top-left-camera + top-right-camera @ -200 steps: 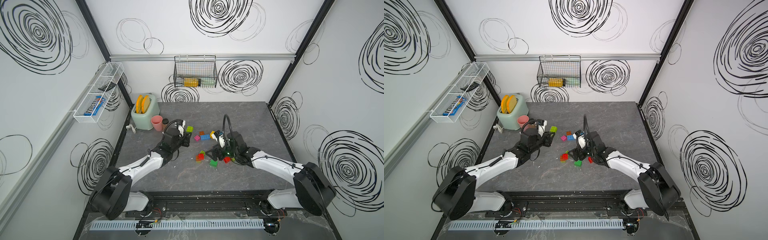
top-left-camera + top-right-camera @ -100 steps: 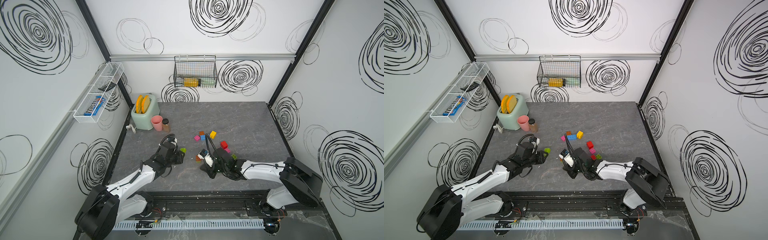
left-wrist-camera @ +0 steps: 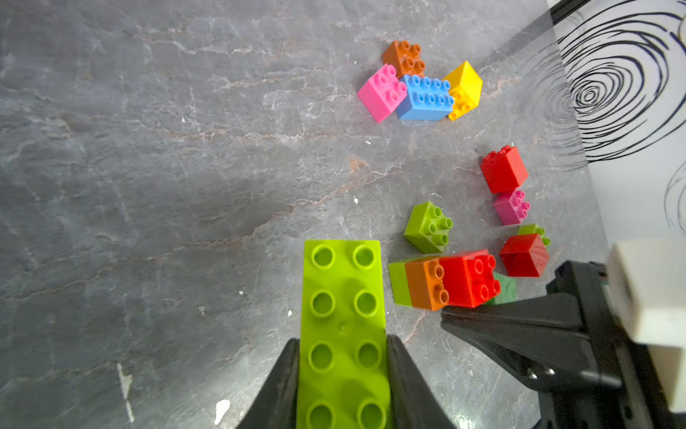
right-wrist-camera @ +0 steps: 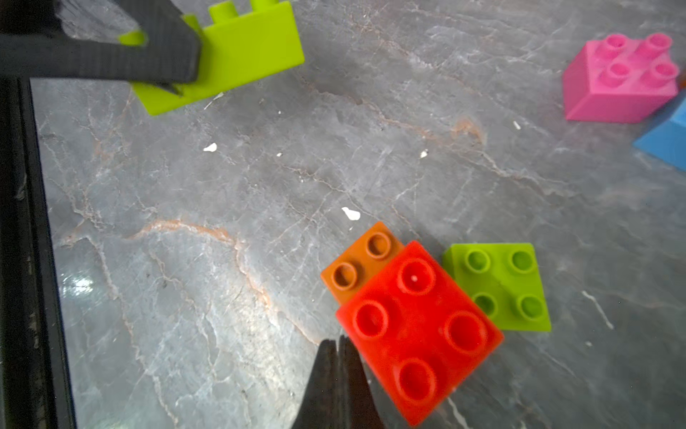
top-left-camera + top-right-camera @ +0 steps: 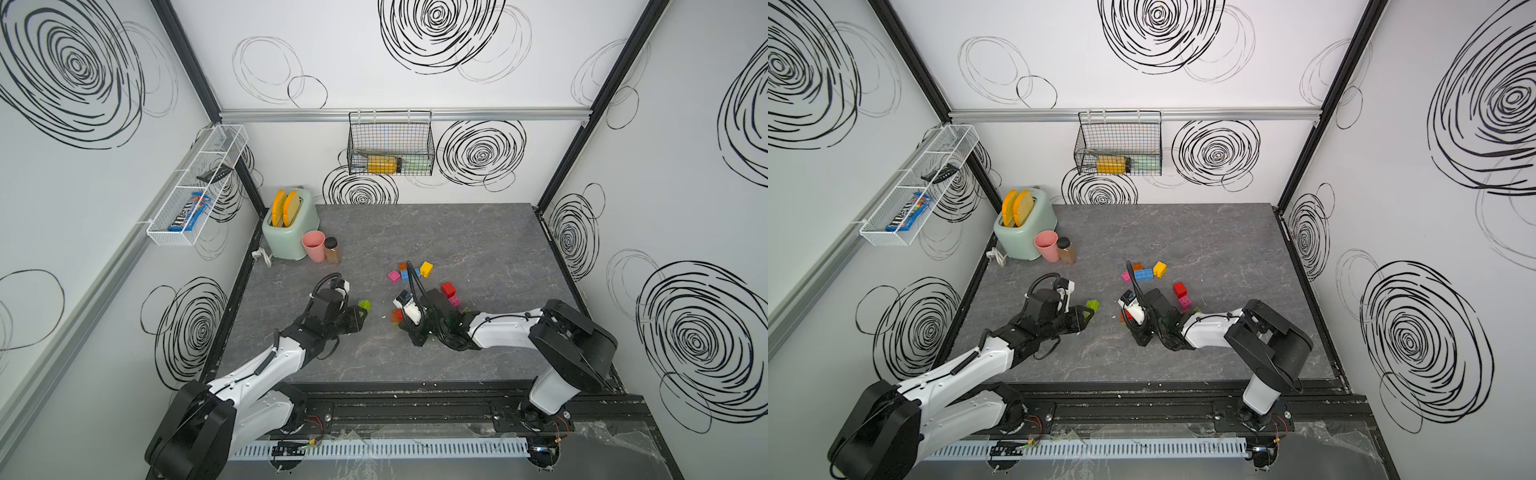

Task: Assemble the number 4 with lego
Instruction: Adjust the lego brick at the center of the board, then assemble the lego brick with the lego brick.

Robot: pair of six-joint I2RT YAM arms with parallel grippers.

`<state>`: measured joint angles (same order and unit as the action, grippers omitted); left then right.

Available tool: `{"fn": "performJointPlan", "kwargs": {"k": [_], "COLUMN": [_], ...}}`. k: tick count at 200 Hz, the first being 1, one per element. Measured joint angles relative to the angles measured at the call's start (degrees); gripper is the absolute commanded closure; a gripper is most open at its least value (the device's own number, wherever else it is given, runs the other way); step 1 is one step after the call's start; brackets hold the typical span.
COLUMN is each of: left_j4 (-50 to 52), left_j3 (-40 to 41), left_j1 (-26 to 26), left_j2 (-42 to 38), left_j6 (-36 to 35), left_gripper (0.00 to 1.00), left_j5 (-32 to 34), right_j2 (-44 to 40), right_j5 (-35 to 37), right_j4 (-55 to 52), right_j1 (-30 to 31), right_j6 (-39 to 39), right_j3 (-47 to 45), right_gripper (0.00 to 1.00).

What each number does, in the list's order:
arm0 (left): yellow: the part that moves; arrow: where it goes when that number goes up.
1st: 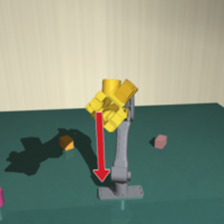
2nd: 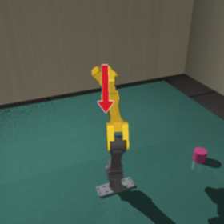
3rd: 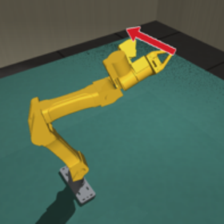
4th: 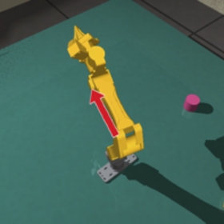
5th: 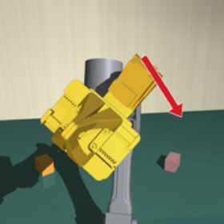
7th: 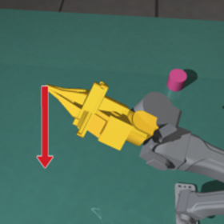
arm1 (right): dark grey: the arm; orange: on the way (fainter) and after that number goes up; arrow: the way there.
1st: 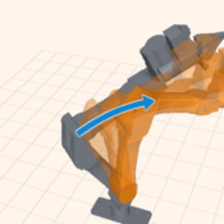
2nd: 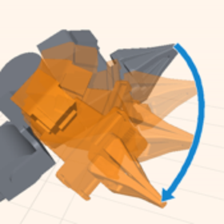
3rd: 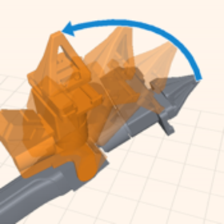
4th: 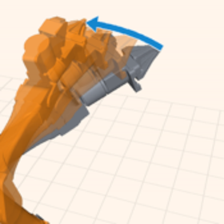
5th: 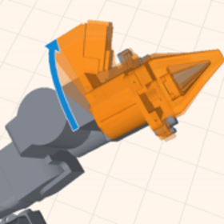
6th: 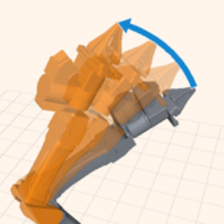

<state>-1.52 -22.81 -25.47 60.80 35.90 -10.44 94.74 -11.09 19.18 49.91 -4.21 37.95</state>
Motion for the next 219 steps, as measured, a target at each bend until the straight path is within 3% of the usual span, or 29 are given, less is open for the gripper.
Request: {"fn": "performJointPlan", "kwargs": {"k": [33,54,96,115,140,178,200,219], "left_j4": [-2.7,-5.6,-15.1,-17.9,-20.2,-18.3,-18.1,-17.9], "left_j3": [0.2,1.2,4.8,6.4,6.4,4.8,3.9,2.3], "left_j1": [-4.5,-10.1,-18.3,-18.2,-15.9,-12.0,-10.4,-10.2], "left_j2": [-0.1,-1.1,-4.0,-4.0,-1.9,2.0,3.6,6.3], "left_j6": [-3.2,-7.0,-17.9,-21.7,-25.5,-30.1,-31.4,-32.3], "left_gripper": [1.00,1.00,1.00,1.00,1.00,1.00,1.00,1.00], "left_j5": [0.9,4.2,8.7,9.3,8.9,4.6,1.4,-0.5], "right_j2": [0.3,0.3,-1.8,-6.1,-10.8,-7.5,-4.2,-2.3], "right_j5": [0.0,0.0,-3.1,-8.2,-14.8,-17.2,-19.7,-22.2], "right_j4": [0.0,0.0,-2.3,-4.4,-6.1,-13.5,-15.6,-16.8], "right_j1": [-1.4,-2.3,-3.0,-4.9,-12.2,-19.2,-20.5,-20.6], "right_j6": [0.3,0.5,1.7,0.9,-1.8,-7.9,-10.8,-12.2], "right_j3": [0.5,0.7,0.5,0.1,0.7,9.7,13.7,14.9], "right_gripper": [0.95,0.94,0.79,0.72,0.64,0.45,0.43,0.49]}}
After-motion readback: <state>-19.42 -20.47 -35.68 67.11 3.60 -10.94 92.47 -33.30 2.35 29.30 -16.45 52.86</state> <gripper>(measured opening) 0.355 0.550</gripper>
